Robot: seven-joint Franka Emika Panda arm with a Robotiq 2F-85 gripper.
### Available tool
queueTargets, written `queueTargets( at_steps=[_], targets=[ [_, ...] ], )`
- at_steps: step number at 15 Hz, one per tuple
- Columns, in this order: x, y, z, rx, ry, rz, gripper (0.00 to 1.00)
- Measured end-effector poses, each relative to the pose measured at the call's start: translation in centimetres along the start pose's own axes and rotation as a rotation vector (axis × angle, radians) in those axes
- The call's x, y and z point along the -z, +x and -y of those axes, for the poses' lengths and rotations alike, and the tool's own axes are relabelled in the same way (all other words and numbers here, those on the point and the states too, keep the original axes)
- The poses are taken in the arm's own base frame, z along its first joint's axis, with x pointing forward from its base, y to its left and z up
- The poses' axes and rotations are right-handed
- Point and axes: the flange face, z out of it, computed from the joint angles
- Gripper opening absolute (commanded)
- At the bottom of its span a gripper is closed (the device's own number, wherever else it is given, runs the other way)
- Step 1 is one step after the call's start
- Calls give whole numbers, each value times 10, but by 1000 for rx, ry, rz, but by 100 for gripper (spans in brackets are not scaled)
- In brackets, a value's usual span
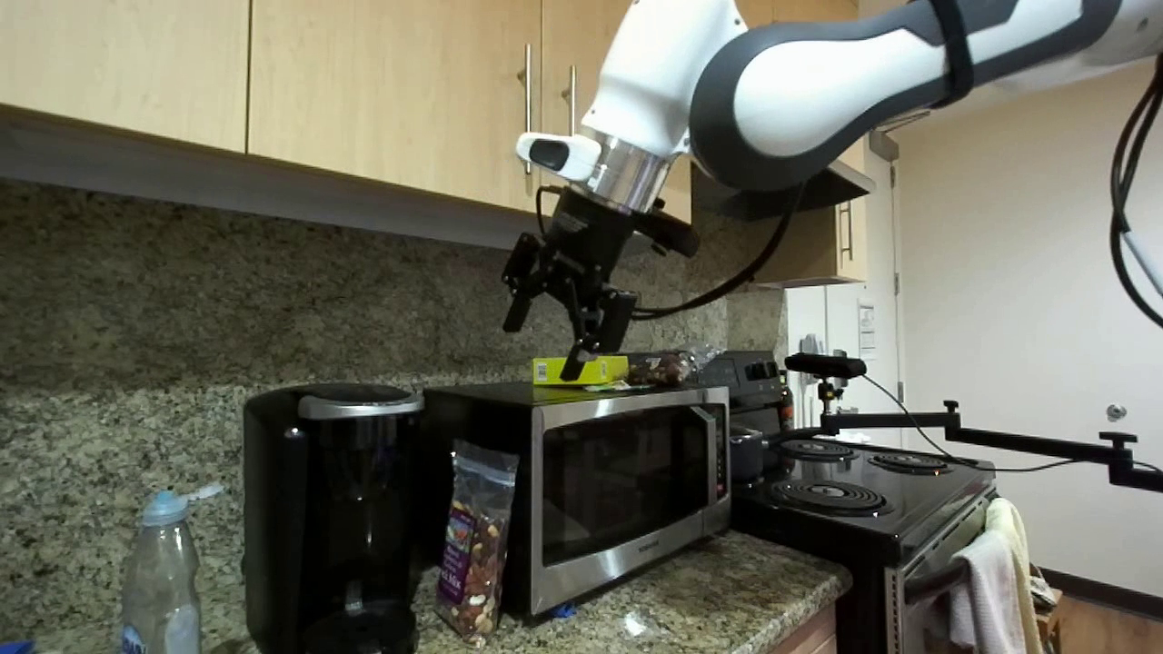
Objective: Close the coffee maker lid
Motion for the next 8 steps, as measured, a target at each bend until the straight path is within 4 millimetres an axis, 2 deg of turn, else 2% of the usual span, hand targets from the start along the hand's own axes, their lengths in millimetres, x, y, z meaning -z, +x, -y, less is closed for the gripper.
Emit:
queueTargets(
  at_steps=[4,6,8],
  targets=[
    [41,-6,16,-22,40,3,100],
    [46,-7,16,-23,35,2,100],
    [42,-6,16,-22,41,5,100]
  ],
)
